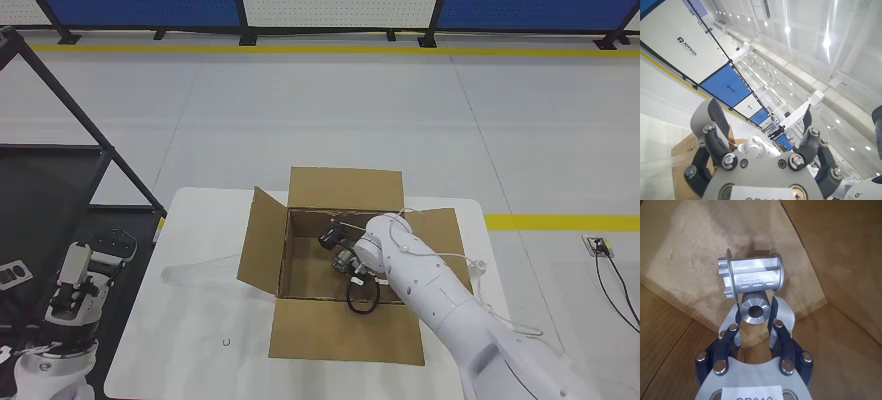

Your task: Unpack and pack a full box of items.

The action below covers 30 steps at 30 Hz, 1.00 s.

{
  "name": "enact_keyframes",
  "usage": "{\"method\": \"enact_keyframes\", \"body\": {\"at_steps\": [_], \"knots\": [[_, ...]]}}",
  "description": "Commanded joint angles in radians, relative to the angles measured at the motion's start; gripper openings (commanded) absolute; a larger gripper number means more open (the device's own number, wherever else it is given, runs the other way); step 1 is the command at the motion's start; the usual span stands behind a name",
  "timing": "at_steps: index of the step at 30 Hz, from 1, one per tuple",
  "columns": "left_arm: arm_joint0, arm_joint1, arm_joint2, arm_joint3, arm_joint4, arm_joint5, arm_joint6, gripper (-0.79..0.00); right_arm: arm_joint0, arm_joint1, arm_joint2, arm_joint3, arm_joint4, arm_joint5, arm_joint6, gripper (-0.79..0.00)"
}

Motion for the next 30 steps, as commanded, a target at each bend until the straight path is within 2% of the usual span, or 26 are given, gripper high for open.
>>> {"method": "enact_keyframes", "body": {"at_steps": [1,3,6,12,19,24,30], "knots": [[0.001,0.000,-0.002,0.000,0.001,0.000,0.002,0.000,0.005,-0.007,0.000,0.020,0.002,-0.009,-0.007,-0.505],[0.002,0.001,-0.002,-0.001,0.001,0.000,0.004,0.000,0.009,-0.015,0.000,0.039,0.003,-0.017,-0.014,-0.548],[0.003,0.001,-0.004,-0.002,0.001,-0.002,0.007,0.000,0.016,-0.024,0.003,0.068,0.007,-0.028,-0.027,-0.785],[0.003,0.002,-0.003,-0.004,0.003,-0.002,0.009,0.000,0.034,-0.028,0.018,0.105,0.013,-0.060,-0.069,-0.785],[-0.009,0.004,0.011,-0.006,0.010,0.006,0.004,0.000,0.048,-0.005,0.042,0.089,-0.001,-0.090,-0.116,-0.785],[-0.022,0.005,0.029,-0.002,0.018,0.009,-0.001,0.000,0.033,0.027,0.063,0.001,-0.029,-0.073,-0.114,-0.785],[-0.035,0.006,0.042,0.007,0.024,0.010,0.001,0.000,-0.028,0.091,0.122,-0.205,-0.072,0.010,-0.055,-0.785]]}}
